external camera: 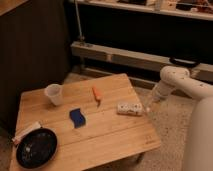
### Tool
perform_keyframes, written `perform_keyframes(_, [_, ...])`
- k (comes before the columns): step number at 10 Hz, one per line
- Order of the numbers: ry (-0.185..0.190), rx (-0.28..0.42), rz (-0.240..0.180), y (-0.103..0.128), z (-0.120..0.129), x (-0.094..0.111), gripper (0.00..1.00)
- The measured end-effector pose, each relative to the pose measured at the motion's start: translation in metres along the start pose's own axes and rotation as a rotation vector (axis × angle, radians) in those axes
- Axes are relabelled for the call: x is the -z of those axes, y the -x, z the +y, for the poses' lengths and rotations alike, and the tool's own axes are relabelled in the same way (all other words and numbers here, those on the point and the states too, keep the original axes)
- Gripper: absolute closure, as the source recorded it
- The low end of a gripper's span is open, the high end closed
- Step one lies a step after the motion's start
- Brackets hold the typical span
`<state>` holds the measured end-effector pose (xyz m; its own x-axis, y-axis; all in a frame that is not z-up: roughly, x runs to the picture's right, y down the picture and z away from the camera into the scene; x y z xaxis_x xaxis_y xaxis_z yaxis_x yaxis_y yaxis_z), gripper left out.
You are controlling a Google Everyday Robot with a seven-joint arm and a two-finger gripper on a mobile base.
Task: Stand the bottle upright
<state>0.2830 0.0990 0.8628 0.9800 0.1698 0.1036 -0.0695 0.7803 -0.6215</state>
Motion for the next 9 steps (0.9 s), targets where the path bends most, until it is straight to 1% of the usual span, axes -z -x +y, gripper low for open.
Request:
perform_keyframes(2, [0.002, -0.007, 0.001, -0.005, 0.008, -0.008, 0.38])
perform_keyframes(4, [-0.003, -0.004, -0.009, -0.008, 0.012, -0.018, 0.38])
perform_keyframes(9, [0.002, 0.019, -0.040, -0.001, 0.009, -0.041, 0.38])
